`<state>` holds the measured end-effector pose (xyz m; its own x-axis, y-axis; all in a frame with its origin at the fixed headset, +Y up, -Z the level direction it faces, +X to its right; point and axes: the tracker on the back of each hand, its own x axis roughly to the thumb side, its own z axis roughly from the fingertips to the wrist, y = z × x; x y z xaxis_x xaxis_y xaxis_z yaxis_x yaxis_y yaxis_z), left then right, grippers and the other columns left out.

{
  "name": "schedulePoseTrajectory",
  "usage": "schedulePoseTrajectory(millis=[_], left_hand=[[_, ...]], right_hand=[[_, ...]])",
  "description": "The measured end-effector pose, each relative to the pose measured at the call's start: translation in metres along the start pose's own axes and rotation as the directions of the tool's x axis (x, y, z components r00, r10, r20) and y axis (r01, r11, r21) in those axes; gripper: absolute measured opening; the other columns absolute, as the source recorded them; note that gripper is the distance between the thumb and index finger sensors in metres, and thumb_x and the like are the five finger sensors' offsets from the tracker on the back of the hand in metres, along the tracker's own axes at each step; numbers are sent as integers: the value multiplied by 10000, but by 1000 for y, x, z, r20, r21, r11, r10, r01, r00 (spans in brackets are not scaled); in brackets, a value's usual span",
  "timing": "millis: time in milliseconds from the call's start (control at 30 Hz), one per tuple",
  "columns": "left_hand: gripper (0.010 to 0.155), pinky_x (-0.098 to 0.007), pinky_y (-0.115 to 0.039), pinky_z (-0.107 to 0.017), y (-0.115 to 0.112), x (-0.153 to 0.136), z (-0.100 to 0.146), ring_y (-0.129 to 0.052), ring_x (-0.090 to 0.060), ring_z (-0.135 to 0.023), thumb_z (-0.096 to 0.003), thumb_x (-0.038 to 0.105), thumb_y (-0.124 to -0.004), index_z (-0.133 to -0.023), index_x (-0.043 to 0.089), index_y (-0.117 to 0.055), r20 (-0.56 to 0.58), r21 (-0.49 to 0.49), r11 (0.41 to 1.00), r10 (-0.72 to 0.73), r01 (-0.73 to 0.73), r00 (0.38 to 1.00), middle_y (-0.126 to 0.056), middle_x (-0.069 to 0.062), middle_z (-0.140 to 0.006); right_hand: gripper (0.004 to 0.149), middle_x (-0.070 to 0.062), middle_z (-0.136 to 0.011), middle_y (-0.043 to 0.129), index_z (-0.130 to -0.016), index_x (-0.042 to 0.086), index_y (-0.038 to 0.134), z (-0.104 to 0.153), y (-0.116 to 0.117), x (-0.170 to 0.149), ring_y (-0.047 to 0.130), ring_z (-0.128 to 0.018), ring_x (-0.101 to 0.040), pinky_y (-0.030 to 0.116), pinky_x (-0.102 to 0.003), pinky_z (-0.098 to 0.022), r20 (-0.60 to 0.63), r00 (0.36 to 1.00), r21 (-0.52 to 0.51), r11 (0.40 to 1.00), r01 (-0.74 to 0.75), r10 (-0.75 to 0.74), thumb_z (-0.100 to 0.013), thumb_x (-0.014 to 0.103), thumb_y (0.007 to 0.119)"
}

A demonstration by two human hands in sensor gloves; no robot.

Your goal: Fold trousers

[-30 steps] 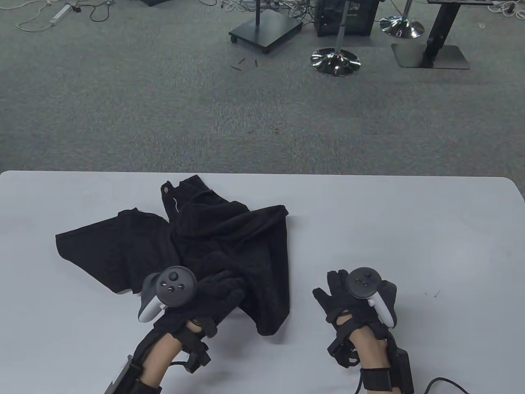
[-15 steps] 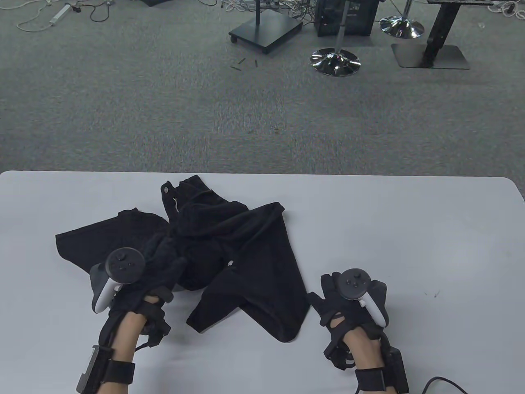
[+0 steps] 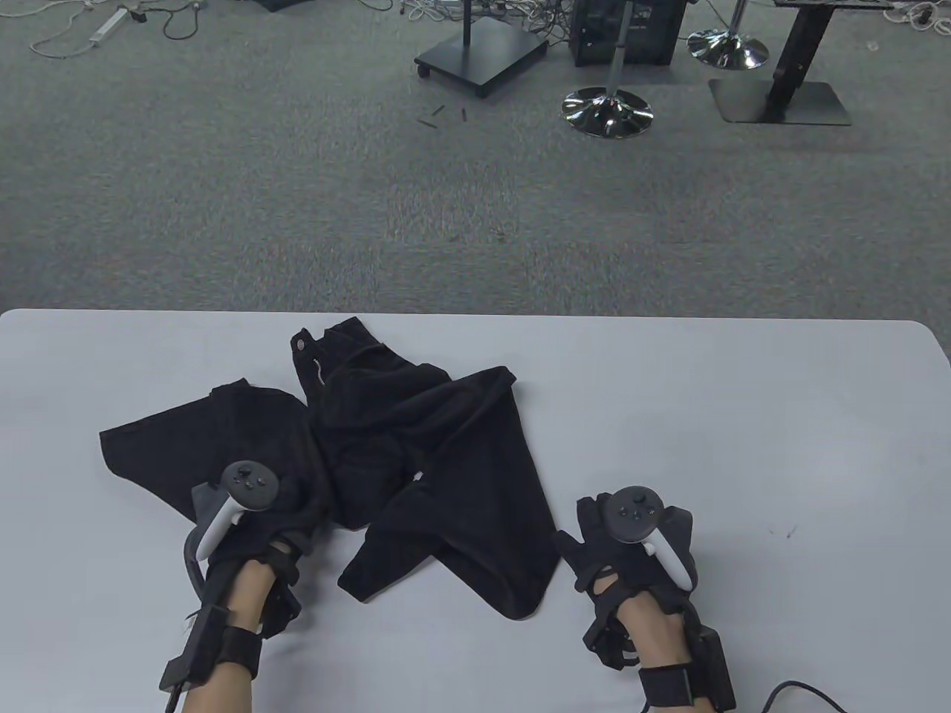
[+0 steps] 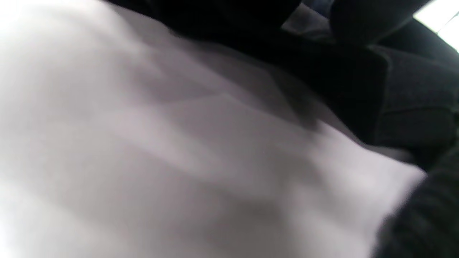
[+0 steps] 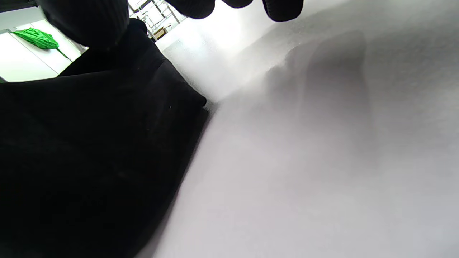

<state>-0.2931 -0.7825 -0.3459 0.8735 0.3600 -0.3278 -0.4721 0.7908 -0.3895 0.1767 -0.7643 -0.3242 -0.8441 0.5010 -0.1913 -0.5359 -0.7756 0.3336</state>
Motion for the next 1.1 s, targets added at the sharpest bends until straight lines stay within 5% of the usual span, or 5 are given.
schedulePoseTrajectory(millis=[467, 633, 833, 967, 1100], left_hand=[[749, -632, -513, -791, -36, 95, 48, -458, -470, -1140, -548, 680, -623, -1181, 335, -424, 208, -241, 947, -165, 214, 964, -382, 48, -1238], [753, -628, -436, -819, 3, 58, 47, -312, -396, -1191, -544, 685, -623, -1183, 368, -382, 98, 27, 983, -183, 181, 978, -315, 94, -1249], [763, -624, -374, -831, 20, -21, 30, -254, -361, -1198, -539, 692, -618, -1179, 372, -351, -215, 116, 951, -256, 285, 942, -272, 109, -1244], [743, -617, -415, -822, 3, -42, 20, -357, -370, -1185, -540, 691, -621, -1175, 364, -418, -163, -1, 984, -178, 181, 970, -332, 96, -1239], [712, -618, -416, -818, -7, -23, 22, -341, -428, -1160, -534, 670, -650, -1163, 371, -503, -69, 27, 992, -121, 123, 990, -376, 91, -1233]], right_hand=[[727, -52, -1171, 272, -1062, 267, 391, 5, -9, 3, 381, -1088, -413, 340, -666, -750, 26, 999, -65, 998, 22, -21, -477, 607, 658], [728, -51, -1171, 275, -1060, 265, 397, 8, -14, 2, 377, -1089, -410, 336, -667, -751, 42, 997, -104, 992, 66, -62, -476, 609, 660], [723, -53, -1171, 291, -1060, 261, 403, 26, -34, 13, 373, -1092, -405, 328, -671, -750, 147, 982, -224, 963, 148, -116, -478, 606, 657], [714, -55, -1170, 325, -1057, 258, 426, 39, -39, 30, 398, -1086, -404, 342, -671, -747, 244, 966, -298, 941, 160, -87, -478, 607, 656], [710, -52, -1170, 346, -1057, 262, 438, 47, -31, 45, 406, -1087, -402, 349, -672, -746, 292, 956, -317, 944, 90, 7, -478, 616, 650]])
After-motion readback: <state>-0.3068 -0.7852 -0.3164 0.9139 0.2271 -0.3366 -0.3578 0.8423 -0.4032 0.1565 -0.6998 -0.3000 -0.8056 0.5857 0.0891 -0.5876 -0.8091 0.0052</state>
